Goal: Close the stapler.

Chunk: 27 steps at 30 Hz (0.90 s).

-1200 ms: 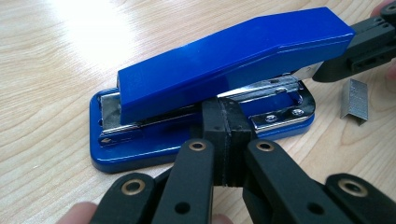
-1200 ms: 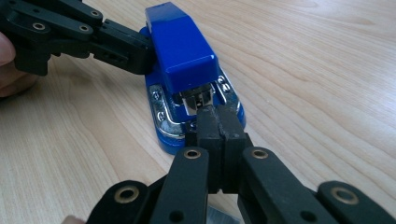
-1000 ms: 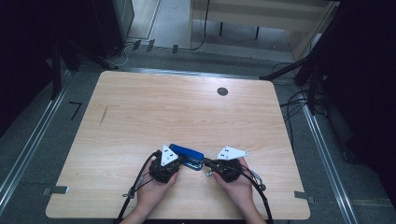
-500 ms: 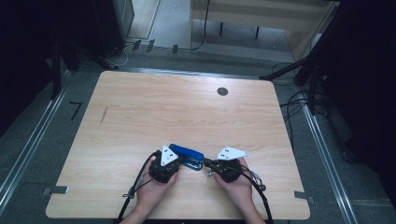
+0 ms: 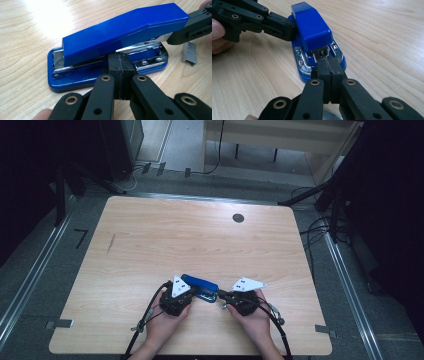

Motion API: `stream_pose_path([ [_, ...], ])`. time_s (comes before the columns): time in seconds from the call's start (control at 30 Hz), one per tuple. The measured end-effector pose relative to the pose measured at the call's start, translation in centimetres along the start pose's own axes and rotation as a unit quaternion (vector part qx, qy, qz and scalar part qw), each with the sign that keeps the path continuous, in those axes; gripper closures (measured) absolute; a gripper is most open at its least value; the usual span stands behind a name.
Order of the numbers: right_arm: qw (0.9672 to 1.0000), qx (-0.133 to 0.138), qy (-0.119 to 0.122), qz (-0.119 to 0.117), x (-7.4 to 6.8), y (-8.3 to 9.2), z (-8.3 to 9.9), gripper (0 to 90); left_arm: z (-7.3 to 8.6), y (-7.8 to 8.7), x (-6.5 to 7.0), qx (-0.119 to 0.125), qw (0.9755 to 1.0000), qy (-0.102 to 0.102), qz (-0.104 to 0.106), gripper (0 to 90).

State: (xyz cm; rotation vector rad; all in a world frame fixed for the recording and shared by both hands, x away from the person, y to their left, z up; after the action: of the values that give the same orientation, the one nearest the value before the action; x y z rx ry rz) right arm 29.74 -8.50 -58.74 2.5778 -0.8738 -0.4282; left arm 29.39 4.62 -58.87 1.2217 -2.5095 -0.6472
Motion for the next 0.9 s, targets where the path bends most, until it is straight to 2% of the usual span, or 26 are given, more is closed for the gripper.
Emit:
stream_pose_path([
  [0.2, 0.9999, 0.014, -0.008, -0.001, 0.0, 0.2, -0.4, 90.0, 0.0, 0.0, 0.0, 0.000, 1.0000, 0.000, 0.000, 90.0],
  [0.5, 0.9998, 0.020, 0.003, -0.008, -0.6, 0.4, -0.9, 90.0, 0.0, 0.0, 0.0, 0.001, 1.0000, 0.002, 0.004, 90.0],
  [0.6, 0.9995, 0.028, -0.003, -0.013, -0.8, 0.6, -1.1, 90.0, 0.0, 0.0, 0.1, 0.001, 1.0000, 0.003, 0.004, 90.0],
  [0.8, 0.9992, 0.038, 0.003, -0.013, -1.0, 0.9, -2.1, 90.0, 0.0, 0.0, 0.2, 0.003, 1.0000, -0.003, 0.004, 90.0],
  [0.9, 0.9986, 0.049, 0.008, -0.017, -1.4, 1.0, -3.2, 90.0, 0.0, 0.0, 0.2, 0.002, 1.0000, -0.008, 0.000, 90.0],
])
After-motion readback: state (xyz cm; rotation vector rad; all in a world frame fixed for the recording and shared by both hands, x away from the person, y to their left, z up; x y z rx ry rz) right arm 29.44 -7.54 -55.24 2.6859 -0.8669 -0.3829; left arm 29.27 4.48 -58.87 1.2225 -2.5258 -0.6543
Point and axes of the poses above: each handheld gripper's, and its own axes: y roughly backward along the jaws, z roughly out of its underside, x roughly to its right, the point moved 9 cm from there along -y, roughly forward along the jaws, and after that the axes turned 8 degrees about x, right-handed, at the moved point
